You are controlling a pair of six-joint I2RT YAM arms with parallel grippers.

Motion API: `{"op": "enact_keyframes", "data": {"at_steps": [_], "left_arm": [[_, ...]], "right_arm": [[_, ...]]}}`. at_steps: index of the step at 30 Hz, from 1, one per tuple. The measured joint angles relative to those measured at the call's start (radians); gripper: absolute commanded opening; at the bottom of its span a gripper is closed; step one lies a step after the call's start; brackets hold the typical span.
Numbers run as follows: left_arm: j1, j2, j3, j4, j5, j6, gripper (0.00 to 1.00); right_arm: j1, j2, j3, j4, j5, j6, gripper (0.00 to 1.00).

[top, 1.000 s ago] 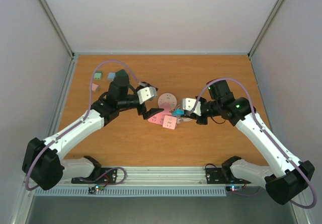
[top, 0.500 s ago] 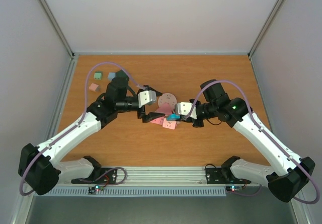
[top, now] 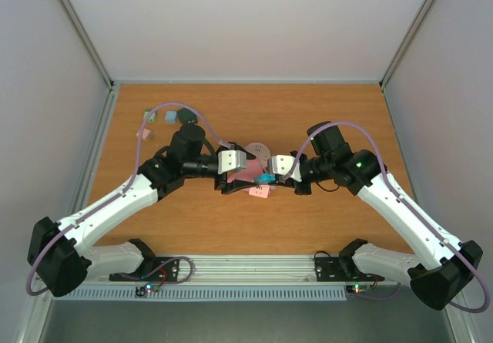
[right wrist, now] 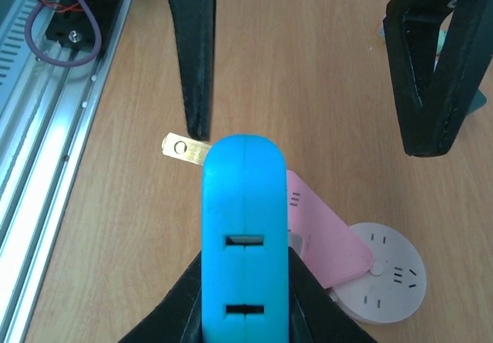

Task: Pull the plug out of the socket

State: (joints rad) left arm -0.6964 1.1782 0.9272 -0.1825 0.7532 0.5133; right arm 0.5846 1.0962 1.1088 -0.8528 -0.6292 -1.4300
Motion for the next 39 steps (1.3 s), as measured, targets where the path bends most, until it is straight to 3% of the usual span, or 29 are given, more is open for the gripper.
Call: {"op": "enact_keyframes", "data": {"at_steps": [16, 22, 33, 39], "left_arm": [[-0.012, 0.021, 0.009, 0.010, -0.089, -0.043, 0.52], [-0.012, 0.013, 0.005, 0.011, -0.076, -0.056, 0.58], [-0.008, -0.100, -0.051, -0.109, 0.008, 0.119, 0.56], [-0.005, -0.126, -0.089, -0.045, 0.023, -0.014, 0.49]], "right_arm": [[0.006, 0.049, 0.068, 0.040, -0.050, 0.142, 0.16], [0.011, 0.061, 0.068, 0.053, -0.063, 0.191, 0.15], [0.019, 0.065, 0.068, 0.044, -0.072, 0.191, 0.15], [0.026, 0.065, 0.068, 0.037, -0.082, 0.166, 0.15]]}}
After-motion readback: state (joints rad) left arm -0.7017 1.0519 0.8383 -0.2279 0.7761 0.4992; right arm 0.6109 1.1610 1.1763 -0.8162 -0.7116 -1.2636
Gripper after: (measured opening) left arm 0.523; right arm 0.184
